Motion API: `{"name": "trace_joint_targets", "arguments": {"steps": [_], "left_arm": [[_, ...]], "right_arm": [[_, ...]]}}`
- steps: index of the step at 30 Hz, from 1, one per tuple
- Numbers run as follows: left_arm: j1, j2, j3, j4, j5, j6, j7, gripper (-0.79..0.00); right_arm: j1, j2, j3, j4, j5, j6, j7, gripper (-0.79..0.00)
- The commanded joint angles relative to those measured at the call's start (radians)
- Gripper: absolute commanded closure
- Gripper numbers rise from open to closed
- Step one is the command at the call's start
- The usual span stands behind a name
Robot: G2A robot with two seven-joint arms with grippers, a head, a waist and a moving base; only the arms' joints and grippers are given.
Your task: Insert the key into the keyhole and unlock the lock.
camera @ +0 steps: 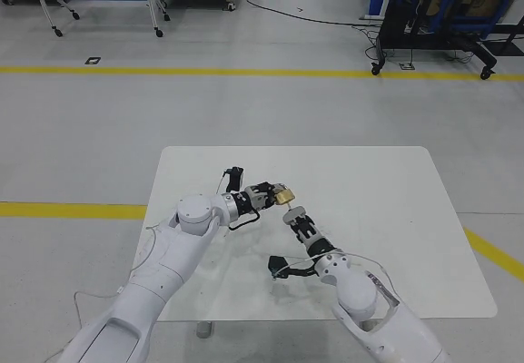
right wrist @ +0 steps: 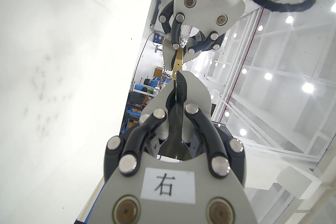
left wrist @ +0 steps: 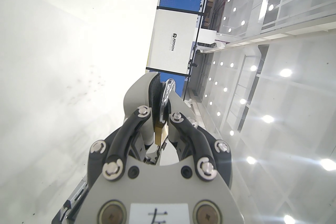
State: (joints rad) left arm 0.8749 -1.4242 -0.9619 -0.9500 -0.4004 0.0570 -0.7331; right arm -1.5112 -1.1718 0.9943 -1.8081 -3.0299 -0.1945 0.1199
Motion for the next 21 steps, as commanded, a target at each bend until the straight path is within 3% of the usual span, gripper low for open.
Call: {"name": "trace_joint_targets", "arguments": {"steps": [1, 21], "left_arm": [[0.002, 0.000, 0.001, -0.002, 0.006, -0.002, -0.001, 0.000], [0.016, 0.006, 0.010, -0.037, 0.099, -0.056, -0.014, 0.000]], "right_arm": [[0.002, -0.001, -0.001, 0.002, 0.000, -0.002, 0.000, 0.000], [0.015, -0.014, 0.000, 0.002, 0.003, -0.044, 0.006, 0.000]]}}
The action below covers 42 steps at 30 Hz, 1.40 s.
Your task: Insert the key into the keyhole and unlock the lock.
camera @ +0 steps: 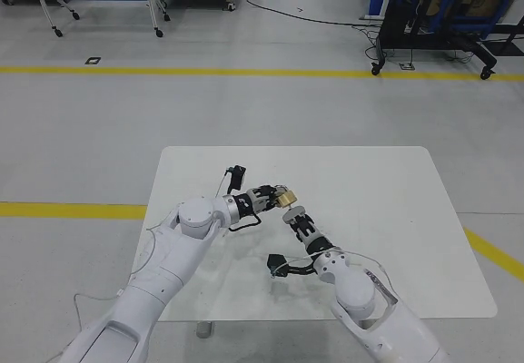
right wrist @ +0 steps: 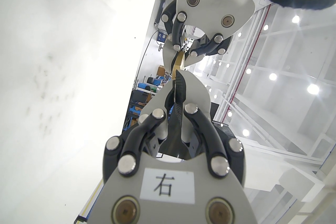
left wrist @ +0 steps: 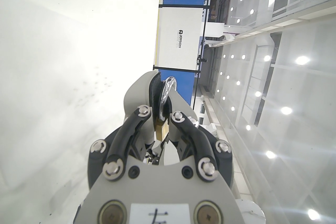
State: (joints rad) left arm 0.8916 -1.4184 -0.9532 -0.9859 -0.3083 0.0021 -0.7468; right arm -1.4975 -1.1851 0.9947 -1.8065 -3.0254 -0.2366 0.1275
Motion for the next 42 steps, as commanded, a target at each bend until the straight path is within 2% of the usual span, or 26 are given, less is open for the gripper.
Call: {"name": "trace_joint_targets", "arguments": {"steps": [1, 17, 18, 19, 30, 42], "left_arm": [[-0.001, 0.001, 0.003, -0.002, 0.014, -0.003, -0.001, 0.000], [-0.004, 0.001, 0.016, 0.000, 0.045, -0.024, -0.056, 0.000], [-0.004, 0.001, 0.016, 0.001, 0.045, -0.023, -0.057, 0.000], [-0.005, 0.001, 0.016, 0.002, 0.042, -0.020, -0.061, 0.000], [-0.014, -0.006, 0.007, 0.026, -0.016, 0.043, -0.056, 0.000], [-0.018, -0.009, 0.001, 0.036, -0.029, 0.048, -0.042, 0.000]], "right_arm": [[0.003, -0.001, -0.001, 0.001, -0.002, -0.004, -0.002, 0.000], [0.005, -0.009, 0.005, -0.004, -0.010, -0.021, 0.014, 0.000], [0.002, -0.009, 0.007, -0.006, -0.012, -0.024, 0.017, -0.336], [0.000, -0.009, 0.009, -0.009, -0.012, -0.026, 0.020, -0.785], [-0.029, -0.008, 0.041, -0.033, 0.006, -0.014, 0.013, -0.785], [-0.037, -0.011, 0.078, -0.029, 0.070, -0.017, -0.001, -0.767]]}}
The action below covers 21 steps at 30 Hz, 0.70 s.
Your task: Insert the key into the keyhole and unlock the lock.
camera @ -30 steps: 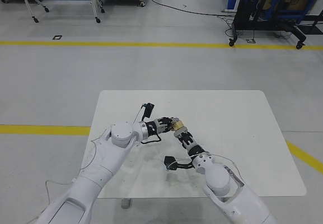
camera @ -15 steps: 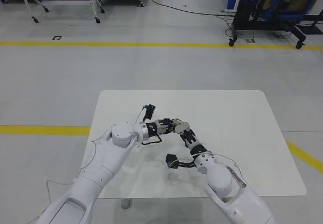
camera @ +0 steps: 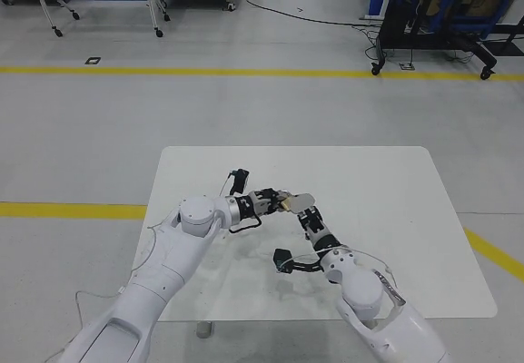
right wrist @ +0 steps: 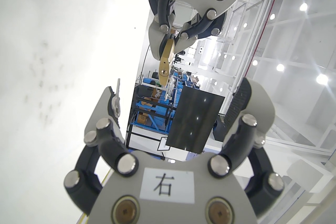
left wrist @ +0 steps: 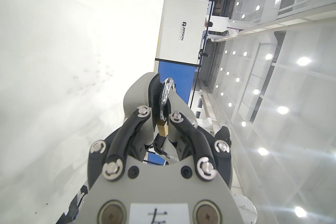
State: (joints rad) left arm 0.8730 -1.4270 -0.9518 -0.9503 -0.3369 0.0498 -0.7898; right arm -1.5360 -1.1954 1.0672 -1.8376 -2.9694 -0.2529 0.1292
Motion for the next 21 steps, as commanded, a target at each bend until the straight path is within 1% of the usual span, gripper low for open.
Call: {"name": "trace_joint_targets", "arguments": {"steps": [1, 4, 7, 9, 10, 12, 13, 14, 15, 16, 18, 19, 21], "left_arm": [[0.001, 0.000, -0.001, -0.001, -0.001, -0.001, 0.003, 0.000], [0.003, 0.000, -0.006, -0.002, -0.003, -0.005, 0.014, 0.000], [0.008, 0.000, -0.013, -0.007, -0.011, -0.011, 0.029, 0.000], [0.011, 0.000, -0.019, -0.010, -0.020, -0.015, 0.033, 0.000], [0.012, 0.000, -0.022, -0.012, -0.025, -0.014, 0.033, 0.000], [0.013, 0.001, -0.027, -0.014, -0.032, -0.013, 0.034, 0.000], [0.014, 0.001, -0.029, -0.016, -0.035, -0.014, 0.033, 0.000], [0.015, 0.002, -0.031, -0.017, -0.036, -0.013, 0.032, 0.000], [0.015, 0.002, -0.033, -0.018, -0.038, -0.013, 0.031, 0.000], [0.016, 0.002, -0.034, -0.019, -0.039, -0.012, 0.030, 0.000], [0.017, 0.003, -0.036, -0.021, -0.040, -0.011, 0.031, 0.000], [0.018, 0.003, -0.037, -0.021, -0.039, -0.011, 0.031, 0.000], [0.018, 0.003, -0.038, -0.022, -0.040, -0.010, 0.029, 0.000]], "right_arm": [[0.003, -0.001, 0.009, 0.003, 0.026, 0.000, -0.008, -0.757], [-0.002, 0.000, 0.023, -0.002, 0.048, 0.023, -0.023, -0.739], [-0.019, 0.003, 0.037, -0.006, 0.054, 0.081, -0.053, -0.739], [-0.029, 0.004, 0.044, -0.005, 0.057, 0.115, -0.065, -0.699], [-0.033, 0.004, 0.047, -0.004, 0.061, 0.127, -0.070, -0.622], [-0.038, 0.004, 0.053, -0.003, 0.066, 0.146, -0.075, -0.557], [-0.040, 0.004, 0.055, -0.002, 0.068, 0.151, -0.077, -0.459], [-0.041, 0.005, 0.057, -0.002, 0.069, 0.155, -0.078, -0.379], [-0.042, 0.004, 0.059, -0.003, 0.071, 0.155, -0.077, -0.354], [-0.042, 0.004, 0.060, -0.004, 0.071, 0.157, -0.077, -0.299], [-0.042, 0.004, 0.062, -0.005, 0.073, 0.156, -0.078, -0.022], [-0.042, 0.004, 0.063, -0.005, 0.074, 0.155, -0.078, 0.000], [-0.041, 0.003, 0.063, -0.006, 0.071, 0.153, -0.080, 0.000]]}}
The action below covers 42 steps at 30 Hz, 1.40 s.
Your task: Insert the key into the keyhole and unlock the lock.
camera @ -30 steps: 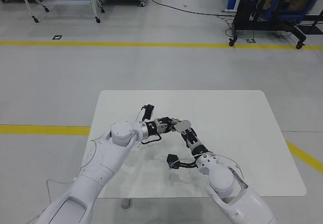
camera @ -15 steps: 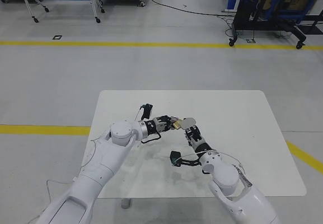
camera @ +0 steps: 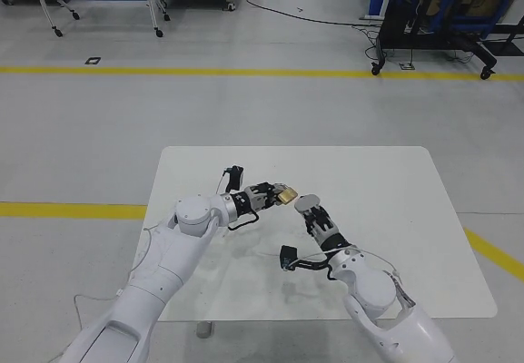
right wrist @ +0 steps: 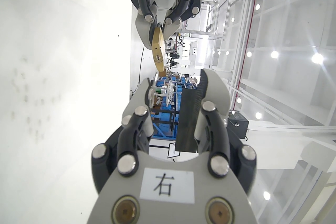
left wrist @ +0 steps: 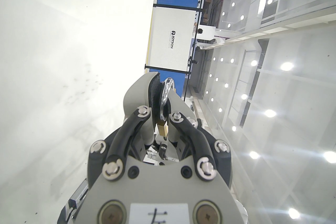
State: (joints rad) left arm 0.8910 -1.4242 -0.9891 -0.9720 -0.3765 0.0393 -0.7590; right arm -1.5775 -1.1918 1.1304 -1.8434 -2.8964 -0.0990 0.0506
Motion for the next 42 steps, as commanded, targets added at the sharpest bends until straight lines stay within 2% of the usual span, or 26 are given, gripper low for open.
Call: {"name": "trace_joint_targets", "arguments": {"steps": [1, 10, 17, 21, 42], "left_arm": [[0.000, 0.000, -0.001, 0.000, -0.001, 0.001, -0.002, 0.000], [0.001, 0.000, -0.004, -0.002, -0.006, 0.003, -0.009, 0.000], [0.006, 0.000, -0.019, -0.003, -0.058, -0.003, -0.044, 0.000], [0.003, 0.001, -0.028, 0.000, -0.081, 0.004, -0.067, 0.000], [0.001, 0.001, -0.012, 0.001, -0.034, -0.006, -0.044, 0.000]], "right_arm": [[0.001, 0.000, -0.001, -0.002, -0.005, -0.003, -0.002, 0.000], [0.008, -0.004, -0.016, 0.000, -0.046, 0.003, 0.011, 0.000], [0.012, 0.003, -0.007, 0.058, -0.105, 0.142, -0.074, 0.000], [0.015, 0.005, 0.010, 0.092, -0.111, 0.183, -0.094, 0.000], [0.047, -0.009, -0.028, 0.117, -0.110, 0.139, -0.072, 0.000]]}}
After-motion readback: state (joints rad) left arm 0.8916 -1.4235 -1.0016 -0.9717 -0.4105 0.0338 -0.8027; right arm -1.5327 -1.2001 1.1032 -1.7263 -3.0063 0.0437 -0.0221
